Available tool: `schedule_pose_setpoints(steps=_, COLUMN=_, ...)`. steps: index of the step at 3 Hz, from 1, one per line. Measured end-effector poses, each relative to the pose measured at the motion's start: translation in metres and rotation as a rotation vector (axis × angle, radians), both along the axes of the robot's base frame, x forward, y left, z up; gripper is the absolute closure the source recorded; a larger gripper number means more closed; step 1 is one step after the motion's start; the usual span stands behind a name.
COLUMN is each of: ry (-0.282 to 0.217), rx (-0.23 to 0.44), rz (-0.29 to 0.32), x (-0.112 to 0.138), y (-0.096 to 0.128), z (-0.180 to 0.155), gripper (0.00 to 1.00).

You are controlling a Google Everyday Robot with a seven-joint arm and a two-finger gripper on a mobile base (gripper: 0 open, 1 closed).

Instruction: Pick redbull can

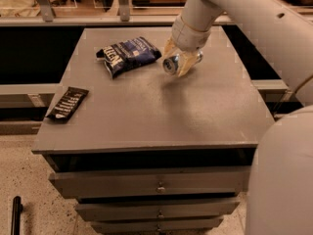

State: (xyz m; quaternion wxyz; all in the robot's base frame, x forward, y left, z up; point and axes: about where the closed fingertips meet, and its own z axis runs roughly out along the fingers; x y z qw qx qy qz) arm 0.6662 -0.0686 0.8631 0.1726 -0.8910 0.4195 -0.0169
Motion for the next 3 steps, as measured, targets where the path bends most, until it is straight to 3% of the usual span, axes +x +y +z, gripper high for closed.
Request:
schedule_pose_setpoints(steps=2, ry=-0.179, rx=0.272, rz=-0.107, x=-0.005, y=-0.043, z=0.098, gripper=1.0)
schedule_pose_setpoints(steps=3, ry=-0.179, rx=0.272, rz=-0.107, x=-0.005, y=-0.043, z=0.098, gripper=1.0)
